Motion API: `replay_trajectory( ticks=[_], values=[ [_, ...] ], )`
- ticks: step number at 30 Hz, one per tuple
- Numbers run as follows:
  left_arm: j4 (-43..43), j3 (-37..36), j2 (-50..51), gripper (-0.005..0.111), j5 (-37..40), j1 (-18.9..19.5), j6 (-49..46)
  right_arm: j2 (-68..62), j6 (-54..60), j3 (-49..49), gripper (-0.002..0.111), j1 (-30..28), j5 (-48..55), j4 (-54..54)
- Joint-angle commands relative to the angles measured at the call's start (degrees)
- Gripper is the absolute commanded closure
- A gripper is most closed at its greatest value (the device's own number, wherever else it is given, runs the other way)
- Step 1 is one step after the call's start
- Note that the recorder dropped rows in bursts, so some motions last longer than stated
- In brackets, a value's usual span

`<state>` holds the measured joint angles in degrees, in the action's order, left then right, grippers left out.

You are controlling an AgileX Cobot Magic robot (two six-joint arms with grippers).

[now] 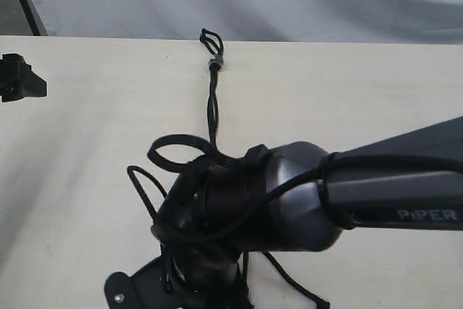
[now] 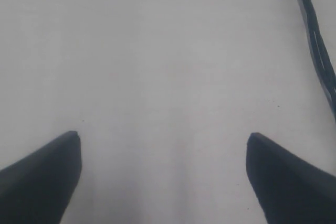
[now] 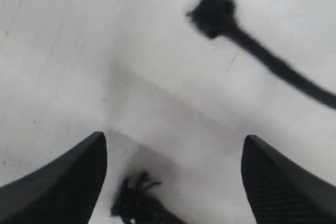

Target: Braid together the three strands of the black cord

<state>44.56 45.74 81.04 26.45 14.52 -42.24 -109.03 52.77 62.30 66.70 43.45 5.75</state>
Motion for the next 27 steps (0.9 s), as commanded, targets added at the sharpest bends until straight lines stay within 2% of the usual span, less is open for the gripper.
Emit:
replay_trajectory(
  ticks=[1,8,14,24,27],
  values=[
    [1.13,-0.05,-0.35,0.027,0.32,0.07,-0.20,3.58,-6.56,5.76,0.041,0.11,-3.65,-1.59],
    [1.13,-0.05,-0.35,0.027,0.32,0.07,-0.20,-0.68,-9.40,12.99,0.041,-0.60,-6.75,-1.94],
    [1.24,-0.05,-0.35,0.027,0.35,0.07,-0.20,-7.26,-31.12,15.44,0.041,-0.60,-4.99,-1.33],
    [1.36,-0.05,-0.35,0.027,0.35,0.07,-0.20,-8.00,-41.27,18.29,0.041,-0.60,3.87,1.41],
    [3.06,-0.05,-0.35,0.027,0.70,0.07,-1.50,-8.00,-48.62,18.29,0.041,-0.60,4.46,1.41]
  ],
)
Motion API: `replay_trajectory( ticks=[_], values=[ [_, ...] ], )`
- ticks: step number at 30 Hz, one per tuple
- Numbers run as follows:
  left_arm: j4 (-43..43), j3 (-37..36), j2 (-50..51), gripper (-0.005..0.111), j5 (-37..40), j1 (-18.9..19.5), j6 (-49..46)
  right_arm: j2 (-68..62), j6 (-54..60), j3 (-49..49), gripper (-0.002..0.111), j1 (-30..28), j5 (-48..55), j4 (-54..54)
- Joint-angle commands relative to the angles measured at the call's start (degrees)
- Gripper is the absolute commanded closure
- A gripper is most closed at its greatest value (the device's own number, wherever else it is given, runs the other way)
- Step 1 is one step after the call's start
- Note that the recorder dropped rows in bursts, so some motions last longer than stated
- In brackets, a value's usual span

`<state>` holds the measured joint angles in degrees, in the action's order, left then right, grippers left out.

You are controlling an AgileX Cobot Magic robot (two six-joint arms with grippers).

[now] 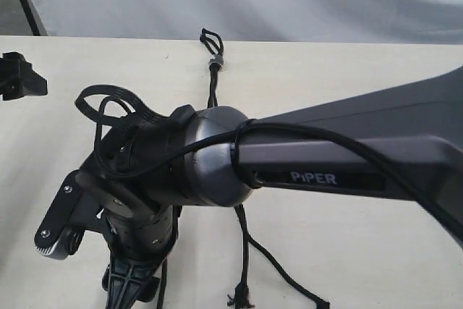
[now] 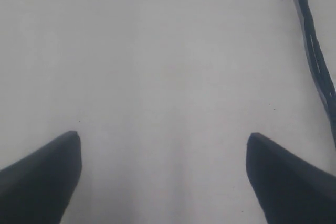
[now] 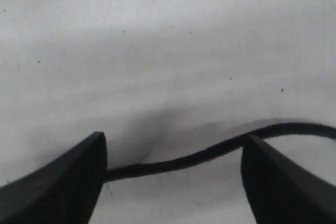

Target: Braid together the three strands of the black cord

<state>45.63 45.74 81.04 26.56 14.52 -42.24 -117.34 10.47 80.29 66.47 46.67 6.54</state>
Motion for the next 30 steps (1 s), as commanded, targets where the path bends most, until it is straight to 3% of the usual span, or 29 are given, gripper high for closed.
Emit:
replay_trajectory(
  ticks=[1,7,8,11,12,17,21,25,30],
  values=[
    [2.90,-0.05,-0.35,0.027,0.86,0.07,-2.53,0.31,-8.14,0.31,0.041,-0.37,1.82,0.61],
    [4.17,-0.05,-0.35,0.027,1.24,0.07,-3.97,-5.43,-8.92,0.31,0.041,-0.37,4.97,0.30],
    [4.17,-0.05,-0.35,0.027,1.26,0.07,-4.08,-5.56,-7.26,0.31,0.048,-0.37,6.51,-0.27],
    [4.17,-0.05,-0.35,0.027,1.26,0.07,-4.08,-2.88,-5.14,0.36,0.101,-0.37,8.42,-0.44],
    [4.17,-0.05,-0.35,0.027,1.26,0.07,-4.08,-1.61,-5.11,0.36,0.108,-0.37,8.75,0.17],
    [4.17,-0.05,-0.35,0.027,1.37,0.07,-4.07,6.12,-4.81,0.36,0.108,-1.05,13.34,10.02],
    [4.17,-0.05,-0.35,0.027,1.37,0.07,-4.07,10.78,8.92,0.01,0.108,-4.54,19.83,11.39],
    [4.17,-0.05,-0.35,0.027,1.36,0.07,-4.23,11.04,9.95,-2.06,0.108,-10.74,20.65,11.42],
    [4.17,-0.05,-0.35,0.027,1.61,0.07,-4.36,10.93,9.45,-11.28,0.108,-24.37,12.25,11.42]
  ],
)
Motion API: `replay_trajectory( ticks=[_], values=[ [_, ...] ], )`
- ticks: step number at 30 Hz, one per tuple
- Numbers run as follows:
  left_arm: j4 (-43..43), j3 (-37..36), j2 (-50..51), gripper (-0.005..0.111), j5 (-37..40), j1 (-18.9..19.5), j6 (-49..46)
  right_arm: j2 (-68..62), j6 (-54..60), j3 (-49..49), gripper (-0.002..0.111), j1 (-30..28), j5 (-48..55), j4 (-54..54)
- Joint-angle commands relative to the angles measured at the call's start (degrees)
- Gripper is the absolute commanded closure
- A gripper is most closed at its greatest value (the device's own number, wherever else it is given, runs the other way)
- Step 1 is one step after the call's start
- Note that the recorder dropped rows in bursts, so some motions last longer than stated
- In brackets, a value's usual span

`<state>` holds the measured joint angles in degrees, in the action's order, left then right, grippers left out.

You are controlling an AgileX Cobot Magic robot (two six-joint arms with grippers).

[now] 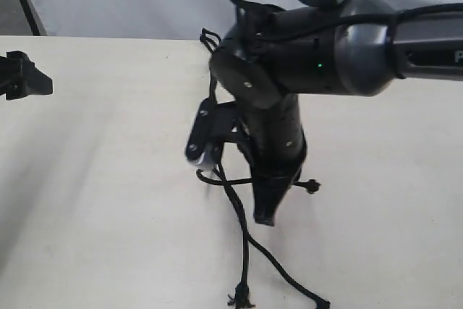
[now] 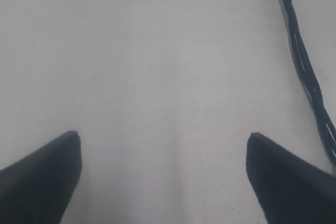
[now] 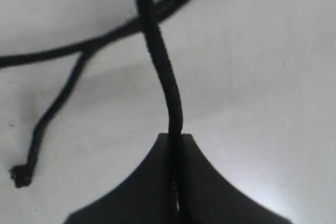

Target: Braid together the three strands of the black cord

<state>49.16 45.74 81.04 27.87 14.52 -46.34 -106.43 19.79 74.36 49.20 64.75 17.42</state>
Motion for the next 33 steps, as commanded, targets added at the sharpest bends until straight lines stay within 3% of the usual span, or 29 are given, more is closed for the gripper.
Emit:
replay_trajectory(
  ticks=[1,6,8,11,13,24,33],
  values=[
    [0.63,-0.05,-0.35,0.027,0.30,0.07,-0.26,0.01,-0.03,-6.29,0.108,-8.08,-6.74,0.53],
    [0.63,-0.05,-0.35,0.027,0.30,0.07,-0.26,0.01,-0.03,-14.05,0.106,-11.73,-15.77,0.98],
    [0.63,-0.05,-0.35,0.027,0.43,0.07,-0.29,0.01,-0.03,-16.08,0.093,-11.73,-20.10,1.53],
    [0.72,-0.05,-0.35,0.027,0.43,0.07,-0.39,0.01,-0.74,-17.15,0.052,-11.82,-21.64,1.51],
    [0.72,-0.05,-0.35,0.027,0.54,0.07,-0.38,0.01,-3.51,-17.15,0.038,-12.30,-21.40,2.09],
    [0.72,-0.05,-0.35,0.027,0.54,0.07,-0.38,9.06,-8.61,-14.42,0.037,-12.45,-19.66,0.63],
    [3.15,-0.05,-0.35,0.027,0.94,0.07,-2.58,15.38,2.89,-14.65,0.037,-7.50,-18.66,-14.58]
  ],
)
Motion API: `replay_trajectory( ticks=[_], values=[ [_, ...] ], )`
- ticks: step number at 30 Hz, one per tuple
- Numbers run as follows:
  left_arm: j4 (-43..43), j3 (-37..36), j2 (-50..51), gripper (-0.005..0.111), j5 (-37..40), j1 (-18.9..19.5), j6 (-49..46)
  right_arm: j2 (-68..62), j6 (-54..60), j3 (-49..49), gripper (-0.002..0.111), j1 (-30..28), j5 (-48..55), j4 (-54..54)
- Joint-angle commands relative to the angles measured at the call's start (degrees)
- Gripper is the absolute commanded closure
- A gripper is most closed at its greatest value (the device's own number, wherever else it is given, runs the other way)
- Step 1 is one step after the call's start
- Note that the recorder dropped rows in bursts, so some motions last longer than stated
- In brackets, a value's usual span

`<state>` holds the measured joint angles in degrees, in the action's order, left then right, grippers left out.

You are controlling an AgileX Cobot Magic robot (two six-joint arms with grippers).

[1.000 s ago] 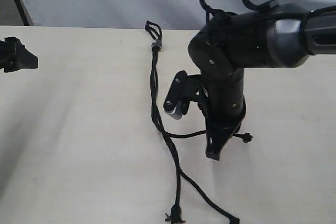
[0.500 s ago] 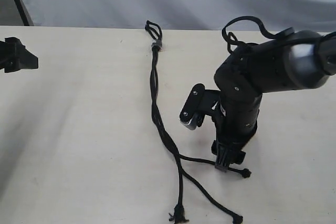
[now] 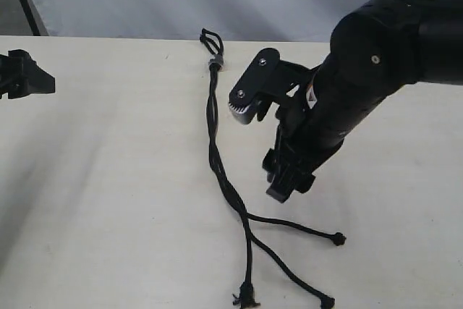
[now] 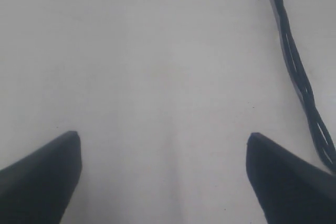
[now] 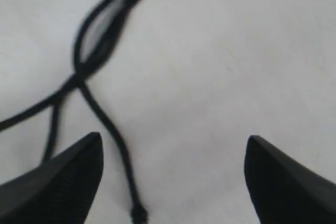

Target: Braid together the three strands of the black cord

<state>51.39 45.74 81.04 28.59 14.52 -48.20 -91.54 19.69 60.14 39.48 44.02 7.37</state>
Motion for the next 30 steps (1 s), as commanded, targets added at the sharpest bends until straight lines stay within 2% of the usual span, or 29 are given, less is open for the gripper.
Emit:
replay_trajectory(
  ticks=[1,5,8,11,19,30],
  values=[
    [0.92,-0.05,-0.35,0.027,0.21,0.07,-0.72,0.36,2.14,-0.59,0.037,2.84,2.49,-4.53],
    [0.92,-0.05,-0.35,0.027,0.21,0.07,-0.72,0.36,-1.70,-2.40,0.037,4.67,2.74,-8.07],
    [0.92,-0.05,-0.35,0.027,0.21,0.07,-0.72,0.36,1.41,-4.49,0.037,6.66,1.87,-13.04],
    [1.17,-0.05,-0.35,0.027,0.21,0.07,-0.72,0.36,2.35,-7.12,0.037,8.55,-1.84,-12.54],
    [1.33,-0.05,-0.35,0.027,0.34,0.07,-0.72,-0.63,-6.55,-12.98,0.037,8.55,-8.63,-6.20],
    [1.72,-0.05,1.43,0.027,0.42,0.07,-0.72,-1.33,-8.28,-16.71,0.037,8.65,-9.68,-11.89]
  ],
)
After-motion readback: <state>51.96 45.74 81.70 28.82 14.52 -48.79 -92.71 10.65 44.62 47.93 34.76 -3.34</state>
